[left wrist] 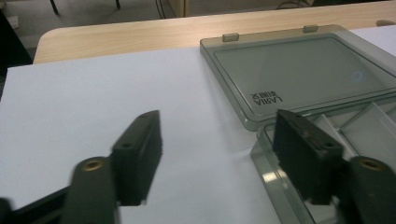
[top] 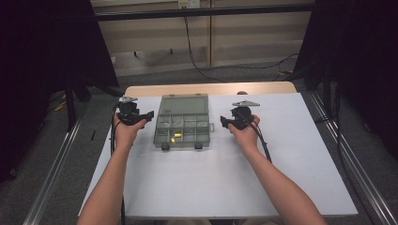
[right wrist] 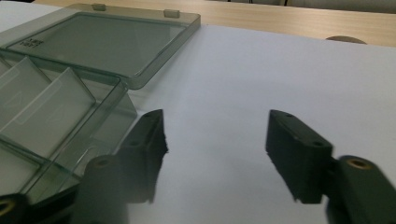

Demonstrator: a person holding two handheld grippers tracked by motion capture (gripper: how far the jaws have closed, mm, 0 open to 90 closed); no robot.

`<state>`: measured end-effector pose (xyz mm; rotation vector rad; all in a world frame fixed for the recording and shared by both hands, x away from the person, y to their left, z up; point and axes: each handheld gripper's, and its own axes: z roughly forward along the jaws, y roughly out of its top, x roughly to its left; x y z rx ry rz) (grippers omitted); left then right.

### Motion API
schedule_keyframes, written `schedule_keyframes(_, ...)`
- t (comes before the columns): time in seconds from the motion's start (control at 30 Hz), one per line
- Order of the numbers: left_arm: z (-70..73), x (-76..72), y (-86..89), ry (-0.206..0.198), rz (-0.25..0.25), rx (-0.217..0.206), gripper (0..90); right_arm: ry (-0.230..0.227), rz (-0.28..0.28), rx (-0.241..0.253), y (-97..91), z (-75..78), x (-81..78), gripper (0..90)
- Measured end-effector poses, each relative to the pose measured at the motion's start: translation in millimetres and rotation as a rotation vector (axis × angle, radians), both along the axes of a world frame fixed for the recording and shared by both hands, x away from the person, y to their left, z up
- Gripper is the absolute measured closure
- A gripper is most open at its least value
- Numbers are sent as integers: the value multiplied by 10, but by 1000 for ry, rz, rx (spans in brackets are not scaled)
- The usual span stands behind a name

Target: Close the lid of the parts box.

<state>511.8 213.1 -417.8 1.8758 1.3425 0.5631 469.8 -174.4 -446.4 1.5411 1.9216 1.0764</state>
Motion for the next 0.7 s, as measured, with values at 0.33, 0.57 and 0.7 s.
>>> schedule_keyframes(0.33, -171, 161, -60, 62, 40, -14, 628, 43, 66, 20, 237, -35, 168, 817)
schedule_keyframes(0.57, -251, 273, -109, 89, 39, -45, 778, 89, 66, 34, 302, -116, 331, 900)
schedule_keyframes(0.7, -324, 327, -118, 109, 39, -51, 829, 107, 65, 35, 331, -145, 406, 900)
